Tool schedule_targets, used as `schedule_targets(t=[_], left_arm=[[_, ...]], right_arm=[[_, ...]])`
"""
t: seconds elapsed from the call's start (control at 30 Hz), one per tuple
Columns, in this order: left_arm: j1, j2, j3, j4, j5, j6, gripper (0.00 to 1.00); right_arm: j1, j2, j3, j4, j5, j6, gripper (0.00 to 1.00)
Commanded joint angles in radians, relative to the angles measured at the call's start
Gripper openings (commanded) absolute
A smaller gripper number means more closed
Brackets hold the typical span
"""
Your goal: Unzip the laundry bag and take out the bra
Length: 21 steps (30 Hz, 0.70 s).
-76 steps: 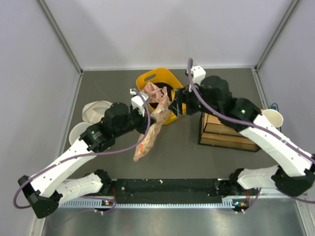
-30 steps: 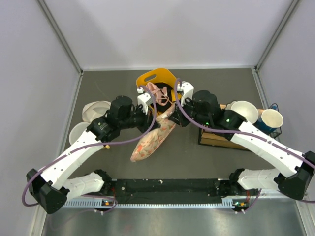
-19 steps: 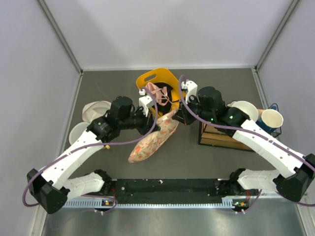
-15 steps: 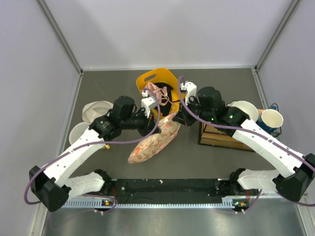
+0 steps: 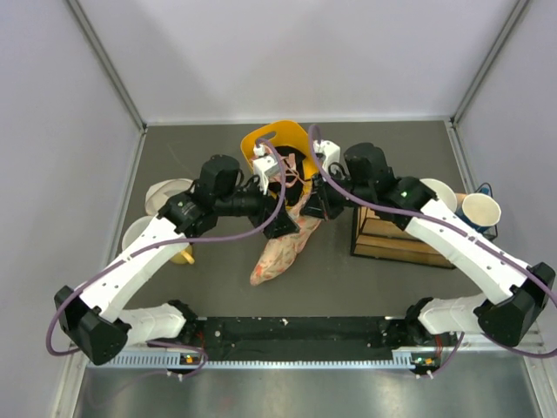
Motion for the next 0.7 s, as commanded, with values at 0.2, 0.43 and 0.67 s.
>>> schedule_targets(t=[0.2, 0.43, 0.67], left_arm=[[0.004, 0.043, 0.021, 0.208, 0.025, -0.104, 0.78], [0.004, 0.086, 0.047, 0.192, 0.054, -0.093, 0.0], [0.007, 0.051, 0.037, 0.15, 0.031, -0.049, 0.0]], right_arm=[[-0.008, 0.013, 0.072, -0.019, -0.017, 0.025, 0.0], [-0.008, 0.026, 0.096, -0.05, -0.02, 0.005, 0.0], [-0.017, 0.025, 0.134, -0.123, 0.022, -0.058, 0.0]])
